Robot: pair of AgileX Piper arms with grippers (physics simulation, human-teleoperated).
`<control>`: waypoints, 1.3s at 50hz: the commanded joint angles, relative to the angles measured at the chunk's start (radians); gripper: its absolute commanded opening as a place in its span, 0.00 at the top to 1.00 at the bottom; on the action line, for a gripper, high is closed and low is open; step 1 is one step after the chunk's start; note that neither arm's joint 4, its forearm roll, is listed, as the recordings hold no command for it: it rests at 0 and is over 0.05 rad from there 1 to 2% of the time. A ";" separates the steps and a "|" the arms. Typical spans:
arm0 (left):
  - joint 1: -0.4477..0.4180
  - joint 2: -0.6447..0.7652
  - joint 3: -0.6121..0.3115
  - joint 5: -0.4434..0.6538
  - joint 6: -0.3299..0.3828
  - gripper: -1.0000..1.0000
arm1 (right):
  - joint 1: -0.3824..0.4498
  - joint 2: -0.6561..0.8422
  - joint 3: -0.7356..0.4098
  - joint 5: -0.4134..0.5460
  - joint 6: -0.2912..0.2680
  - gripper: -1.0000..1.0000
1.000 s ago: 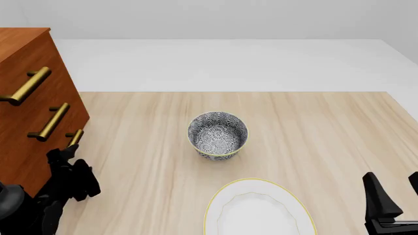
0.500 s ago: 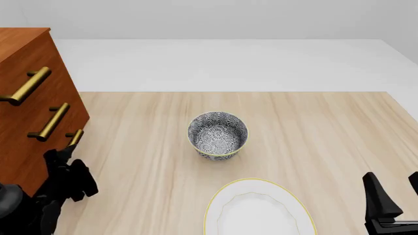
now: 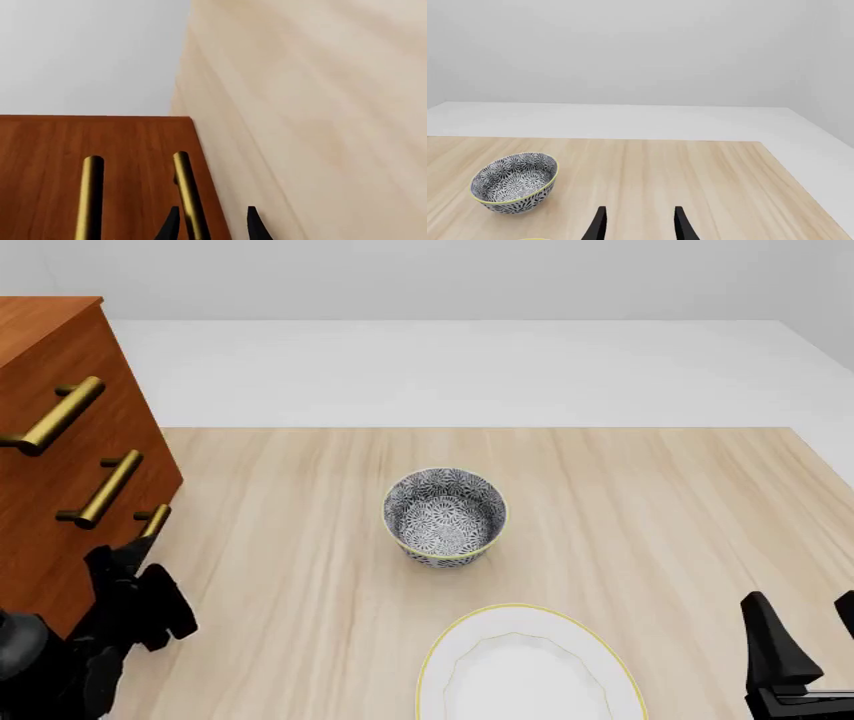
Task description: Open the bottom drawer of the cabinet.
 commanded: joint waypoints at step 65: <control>0.052 0.062 -0.048 0.000 0.011 0.00 | 0.000 0.000 0.000 0.000 0.000 0.00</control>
